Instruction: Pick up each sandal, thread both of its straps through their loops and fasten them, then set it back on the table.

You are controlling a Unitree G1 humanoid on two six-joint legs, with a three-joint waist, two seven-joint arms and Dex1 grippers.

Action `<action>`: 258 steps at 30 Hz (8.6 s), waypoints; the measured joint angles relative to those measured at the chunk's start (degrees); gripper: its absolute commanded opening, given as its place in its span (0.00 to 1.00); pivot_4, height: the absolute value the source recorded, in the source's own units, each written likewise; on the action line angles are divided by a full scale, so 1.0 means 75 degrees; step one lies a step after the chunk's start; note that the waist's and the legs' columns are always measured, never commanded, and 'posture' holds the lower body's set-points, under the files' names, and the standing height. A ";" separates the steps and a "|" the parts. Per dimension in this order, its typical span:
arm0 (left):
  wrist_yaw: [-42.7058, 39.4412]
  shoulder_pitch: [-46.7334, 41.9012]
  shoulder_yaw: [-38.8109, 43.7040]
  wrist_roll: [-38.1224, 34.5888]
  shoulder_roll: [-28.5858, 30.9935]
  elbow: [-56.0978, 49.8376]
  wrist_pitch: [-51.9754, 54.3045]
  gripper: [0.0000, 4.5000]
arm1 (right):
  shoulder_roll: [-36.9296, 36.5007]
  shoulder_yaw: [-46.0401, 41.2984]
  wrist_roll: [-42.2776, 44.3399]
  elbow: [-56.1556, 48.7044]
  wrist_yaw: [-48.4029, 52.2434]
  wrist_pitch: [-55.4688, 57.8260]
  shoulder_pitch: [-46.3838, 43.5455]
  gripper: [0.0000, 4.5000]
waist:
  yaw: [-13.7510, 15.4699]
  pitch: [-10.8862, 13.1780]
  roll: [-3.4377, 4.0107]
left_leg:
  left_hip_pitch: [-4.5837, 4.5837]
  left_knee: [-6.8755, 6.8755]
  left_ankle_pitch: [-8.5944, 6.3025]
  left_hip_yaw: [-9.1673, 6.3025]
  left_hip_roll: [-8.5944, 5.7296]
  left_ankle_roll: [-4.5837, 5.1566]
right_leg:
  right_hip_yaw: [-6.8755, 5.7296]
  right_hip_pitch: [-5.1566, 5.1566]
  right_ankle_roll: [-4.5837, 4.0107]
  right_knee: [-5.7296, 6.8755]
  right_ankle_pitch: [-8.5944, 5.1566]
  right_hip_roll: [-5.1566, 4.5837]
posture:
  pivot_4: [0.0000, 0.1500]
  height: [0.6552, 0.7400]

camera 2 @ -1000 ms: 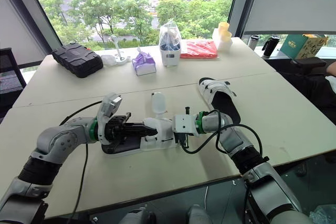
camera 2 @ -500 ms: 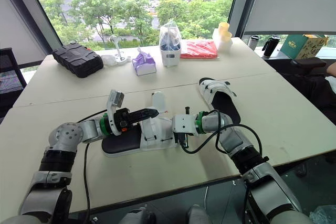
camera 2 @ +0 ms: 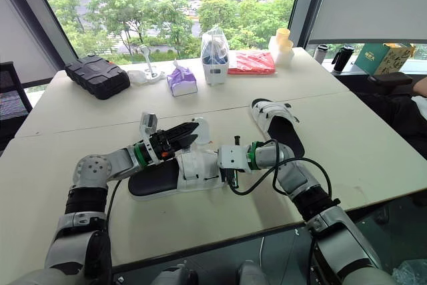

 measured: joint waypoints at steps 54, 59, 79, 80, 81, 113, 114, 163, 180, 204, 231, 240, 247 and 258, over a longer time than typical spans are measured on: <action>-0.2128 0.0191 -0.2159 0.4120 0.0866 0.0592 -0.3443 0.01 | 0.0059 -0.0003 -0.0068 0.0078 -0.0075 -0.0045 -0.0027 0.00 | -0.0001 -0.0009 0.0000 | 0.0000 -0.0013 0.0004 0.0001 -0.0001 -0.0007 | 0.0006 -0.0009 -0.0006 -0.0001 0.0003 -0.0017 | 1.00 1.00; -0.2403 0.0240 -0.2850 0.4834 0.1111 0.0329 -0.4044 0.01 | 0.0062 0.0003 -0.0107 0.0078 -0.0077 -0.0039 -0.0027 0.00 | -0.0001 -0.0028 0.0004 | 0.0003 -0.0014 0.0003 0.0001 -0.0001 -0.0007 | 0.0012 -0.0005 -0.0022 -0.0001 -0.0007 -0.0022 | 1.00 1.00; -0.3263 0.0054 -0.4214 0.7039 0.2327 0.0508 -0.6324 0.75 | 0.0102 0.0031 -0.0112 0.0230 -0.0168 -0.0071 -0.0124 0.00 | -0.0010 -0.0029 0.0004 | -0.0006 -0.0027 0.0004 0.0003 -0.0001 -0.0004 | 0.0013 -0.0024 -0.0029 -0.0001 -0.0010 -0.0026 | 1.00 1.00; -0.3234 -0.0006 -0.4160 0.7074 0.2309 0.0635 -0.6369 0.86 | 0.0104 0.0030 -0.0112 0.0249 -0.0175 -0.0079 -0.0133 0.00 | -0.0009 -0.0029 0.0004 | -0.0006 -0.0027 0.0004 0.0004 -0.0001 -0.0004 | 0.0012 -0.0024 -0.0028 -0.0001 -0.0010 -0.0026 | 1.00 1.00; -0.3224 -0.0088 -0.4109 0.7088 0.2299 0.0789 -0.6379 0.86 | 0.0105 0.0030 -0.0112 0.0270 -0.0182 -0.0094 -0.0140 0.00 | -0.0008 -0.0028 0.0004 | -0.0006 -0.0027 0.0004 0.0004 -0.0001 -0.0004 | 0.0008 -0.0024 -0.0028 -0.0001 -0.0010 -0.0024 | 1.00 1.00; -0.3449 -0.0134 -0.3327 0.6298 0.2184 0.1218 -0.5117 0.86 | 0.0118 0.0059 -0.0133 0.0300 -0.0296 -0.0156 -0.0156 0.00 | -0.0016 -0.0026 -0.0011 | -0.0007 -0.0025 0.0004 0.0003 0.0002 -0.0006 | 0.0015 -0.0029 -0.0034 0.0006 -0.0006 -0.0022 | 1.00 1.00; -0.3449 -0.0138 -0.3324 0.6320 0.2207 0.1270 -0.5203 0.86 | 0.0117 0.0059 -0.0134 0.0300 -0.0294 -0.0157 -0.0156 0.00 | -0.0013 -0.0026 -0.0012 | -0.0007 -0.0025 0.0004 0.0002 0.0002 -0.0006 | 0.0015 -0.0029 -0.0034 0.0006 -0.0006 -0.0022 | 1.00 1.00; -0.3227 -0.1421 -0.2034 0.5640 0.1812 0.2265 -0.4625 0.86 | 0.0082 0.0052 -0.0135 0.0221 -0.0305 -0.0071 -0.0149 0.00 | -0.0014 -0.0022 -0.0018 | -0.0010 -0.0019 0.0006 0.0005 0.0001 -0.0004 | -0.0003 -0.0029 -0.0004 0.0012 0.0010 0.0007 | 1.00 1.00; -0.3272 -0.1859 -0.1908 0.4488 0.0323 0.2819 -0.2693 0.86 | 0.0092 0.0051 -0.0142 0.0209 -0.0340 -0.0038 -0.0141 0.00 | -0.0006 -0.0019 -0.0022 | -0.0009 -0.0011 0.0006 0.0004 0.0001 -0.0004 | -0.0005 -0.0026 -0.0003 0.0016 0.0011 0.0009 | 1.00 1.00; -0.2528 -0.4106 -0.0188 0.4309 -0.0025 0.5760 -0.4114 0.68 | 0.0089 0.0055 -0.0151 0.0097 -0.0365 0.0062 -0.0106 0.00 | -0.0015 -0.0014 -0.0031 | -0.0010 -0.0014 0.0006 0.0005 -0.0003 -0.0005 | -0.0009 -0.0026 0.0021 0.0015 0.0024 0.0009 | 1.00 1.00; -0.7201 -0.0008 -0.3974 0.4936 0.1927 -0.3127 -0.5923 0.01 | 0.0106 0.0061 -0.0186 -0.0013 -0.0243 0.0015 -0.0065 0.00 | 0.0010 -0.0015 -0.0017 | -0.0015 -0.0028 0.0000 0.0008 0.0006 -0.0017 | 0.0027 -0.0040 -0.0024 0.0001 0.0003 -0.0009 | 1.00 1.00; -0.8251 -0.0124 -0.5163 0.6392 0.1815 -0.2355 -1.0812 0.01 | 0.0111 0.0084 -0.0189 -0.0014 -0.0183 -0.0006 -0.0072 0.00 | 0.0025 -0.0015 -0.0017 | -0.0020 -0.0027 -0.0003 0.0017 0.0004 -0.0009 | 0.0026 -0.0035 -0.0029 -0.0015 0.0002 -0.0021 | 1.00 1.00; -0.7909 -0.0684 -0.5747 0.7759 0.1882 -0.0738 -1.3937 0.72 | 0.0110 0.0080 -0.0193 -0.0012 -0.0190 -0.0001 -0.0072 0.00 | 0.0028 -0.0016 -0.0016 | -0.0020 -0.0022 -0.0003 0.0018 0.0004 -0.0005 | 0.0024 -0.0033 -0.0029 -0.0013 0.0001 -0.0023 | 1.00 1.00; -0.6342 -0.1495 -0.6106 0.8598 0.2056 0.0936 -1.7457 0.99 | 0.0111 0.0058 -0.0194 0.0081 -0.0194 -0.0012 -0.0094 0.00 | 0.0042 -0.0016 -0.0017 | -0.0020 -0.0003 -0.0002 0.0019 0.0004 0.0000 | 0.0015 -0.0027 -0.0025 -0.0002 0.0003 0.0001 | 1.00 1.00</action>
